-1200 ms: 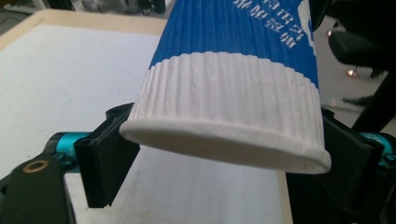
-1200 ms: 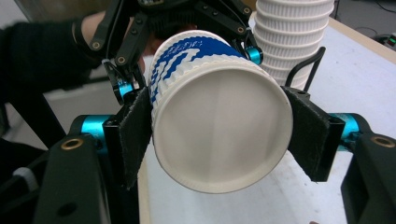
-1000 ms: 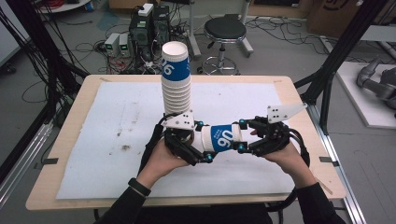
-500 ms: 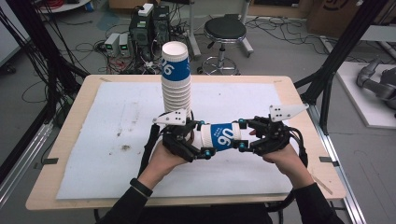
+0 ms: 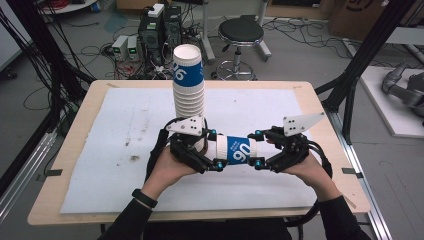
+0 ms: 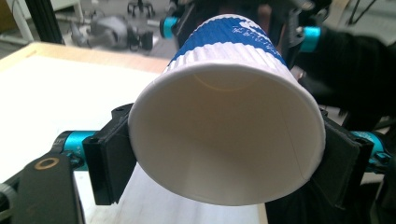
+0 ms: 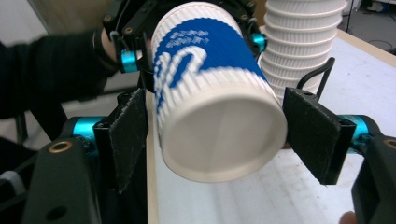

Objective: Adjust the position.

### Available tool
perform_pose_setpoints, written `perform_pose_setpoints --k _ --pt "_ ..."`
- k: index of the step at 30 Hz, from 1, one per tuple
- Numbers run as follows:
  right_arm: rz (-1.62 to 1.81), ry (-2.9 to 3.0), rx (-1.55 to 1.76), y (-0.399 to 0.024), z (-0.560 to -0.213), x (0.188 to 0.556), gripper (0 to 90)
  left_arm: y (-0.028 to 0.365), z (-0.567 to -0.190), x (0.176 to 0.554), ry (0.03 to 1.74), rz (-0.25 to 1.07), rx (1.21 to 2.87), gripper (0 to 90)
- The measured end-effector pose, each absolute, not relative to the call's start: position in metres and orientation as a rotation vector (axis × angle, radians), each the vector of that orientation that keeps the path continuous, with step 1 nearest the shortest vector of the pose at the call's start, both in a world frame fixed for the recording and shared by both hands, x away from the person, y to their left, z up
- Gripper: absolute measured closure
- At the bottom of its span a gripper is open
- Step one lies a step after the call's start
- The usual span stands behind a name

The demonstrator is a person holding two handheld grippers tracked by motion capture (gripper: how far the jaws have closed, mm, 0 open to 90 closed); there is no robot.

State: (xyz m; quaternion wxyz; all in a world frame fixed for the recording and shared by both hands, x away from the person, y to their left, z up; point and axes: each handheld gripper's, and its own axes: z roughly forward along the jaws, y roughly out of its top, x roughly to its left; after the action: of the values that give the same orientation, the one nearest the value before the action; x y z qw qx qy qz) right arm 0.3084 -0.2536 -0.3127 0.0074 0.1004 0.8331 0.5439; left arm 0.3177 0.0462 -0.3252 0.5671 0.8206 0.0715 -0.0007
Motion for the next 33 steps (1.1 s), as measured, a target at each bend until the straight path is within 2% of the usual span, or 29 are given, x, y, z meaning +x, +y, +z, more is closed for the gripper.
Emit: perform_pose_setpoints --k 7,11,22,27,30,33 --pt "1.540 2.672 0.284 -0.243 -0.316 0.305 23.8 0.043 -0.324 0.317 0.160 0.000 1.977 19.0" --pt "1.540 2.670 0.287 -0.243 -0.316 0.306 27.7 0.043 -0.324 0.317 0.160 -0.008 1.965 18.9" --pt "1.566 2.704 0.286 -0.244 -0.318 0.309 29.9 0.045 -0.323 0.317 0.161 -0.022 1.934 18.8" --pt "1.634 2.671 0.289 -0.247 -0.317 0.310 29.9 0.047 -0.324 0.318 0.186 -0.037 1.853 15.8" --pt "1.675 2.634 0.305 -0.250 -0.316 0.310 30.1 0.048 -0.328 0.319 0.222 -0.044 1.805 9.0" --pt "1.739 2.599 0.324 -0.255 -0.314 0.311 30.1 0.048 -0.334 0.321 0.253 -0.084 1.742 7.2"
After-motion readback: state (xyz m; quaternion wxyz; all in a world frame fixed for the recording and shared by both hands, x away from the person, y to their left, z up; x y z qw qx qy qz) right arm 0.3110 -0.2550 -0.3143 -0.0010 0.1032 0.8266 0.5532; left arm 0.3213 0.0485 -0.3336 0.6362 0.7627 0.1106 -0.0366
